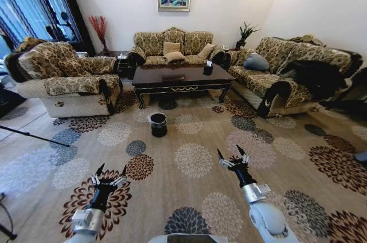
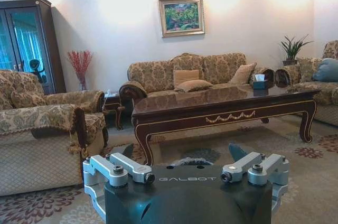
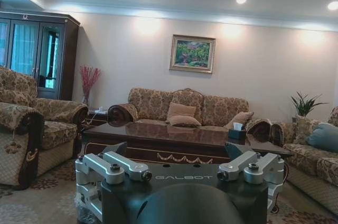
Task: Move to the front of the table and pick up the trash from the floor, then place it into the trash bin.
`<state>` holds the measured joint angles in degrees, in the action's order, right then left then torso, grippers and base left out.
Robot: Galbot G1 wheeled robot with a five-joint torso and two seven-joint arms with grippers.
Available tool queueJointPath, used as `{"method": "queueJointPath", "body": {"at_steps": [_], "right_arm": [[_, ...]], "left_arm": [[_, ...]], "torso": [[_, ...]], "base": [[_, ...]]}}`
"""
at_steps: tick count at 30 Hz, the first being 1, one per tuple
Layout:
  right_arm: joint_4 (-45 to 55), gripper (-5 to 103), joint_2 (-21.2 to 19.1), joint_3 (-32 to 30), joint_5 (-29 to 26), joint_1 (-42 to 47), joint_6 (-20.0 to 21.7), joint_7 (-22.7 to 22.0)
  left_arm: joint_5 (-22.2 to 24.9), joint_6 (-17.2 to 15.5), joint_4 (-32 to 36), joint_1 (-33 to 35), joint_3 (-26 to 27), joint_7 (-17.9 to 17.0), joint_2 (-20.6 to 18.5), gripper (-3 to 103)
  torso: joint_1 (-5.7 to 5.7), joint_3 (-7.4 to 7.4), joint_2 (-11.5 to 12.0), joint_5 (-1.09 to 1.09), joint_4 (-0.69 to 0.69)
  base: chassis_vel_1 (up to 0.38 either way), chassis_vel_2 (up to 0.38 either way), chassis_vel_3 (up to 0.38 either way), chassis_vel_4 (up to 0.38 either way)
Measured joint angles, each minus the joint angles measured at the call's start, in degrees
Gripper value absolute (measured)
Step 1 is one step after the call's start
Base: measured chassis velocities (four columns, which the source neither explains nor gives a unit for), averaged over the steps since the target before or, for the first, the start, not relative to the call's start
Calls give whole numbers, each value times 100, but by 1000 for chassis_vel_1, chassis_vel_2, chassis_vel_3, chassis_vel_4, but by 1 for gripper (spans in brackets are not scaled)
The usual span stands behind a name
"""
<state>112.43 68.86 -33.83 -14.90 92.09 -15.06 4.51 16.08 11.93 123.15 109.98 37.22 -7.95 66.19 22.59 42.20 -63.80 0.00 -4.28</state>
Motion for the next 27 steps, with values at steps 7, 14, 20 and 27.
{"method": "queueJointPath", "body": {"at_steps": [7,14,20,27], "right_arm": [[0,100,0,0,0,0,0,0],[0,100,0,0,0,0,0,0],[0,100,0,0,0,0,0,0],[0,100,0,0,0,0,0,0]], "left_arm": [[0,0,0,0,0,0,0,100],[0,0,0,0,0,0,0,100],[0,0,0,0,0,0,0,100],[0,0,0,0,0,0,0,100]], "torso": [[81,98,-180,0,0],[139,167,-307,0,0],[142,167,-309,0,0],[132,155,-288,0,0]], "base": [[0,0,0,0],[0,0,0,0],[0,0,0,0],[0,0,0,0]]}}
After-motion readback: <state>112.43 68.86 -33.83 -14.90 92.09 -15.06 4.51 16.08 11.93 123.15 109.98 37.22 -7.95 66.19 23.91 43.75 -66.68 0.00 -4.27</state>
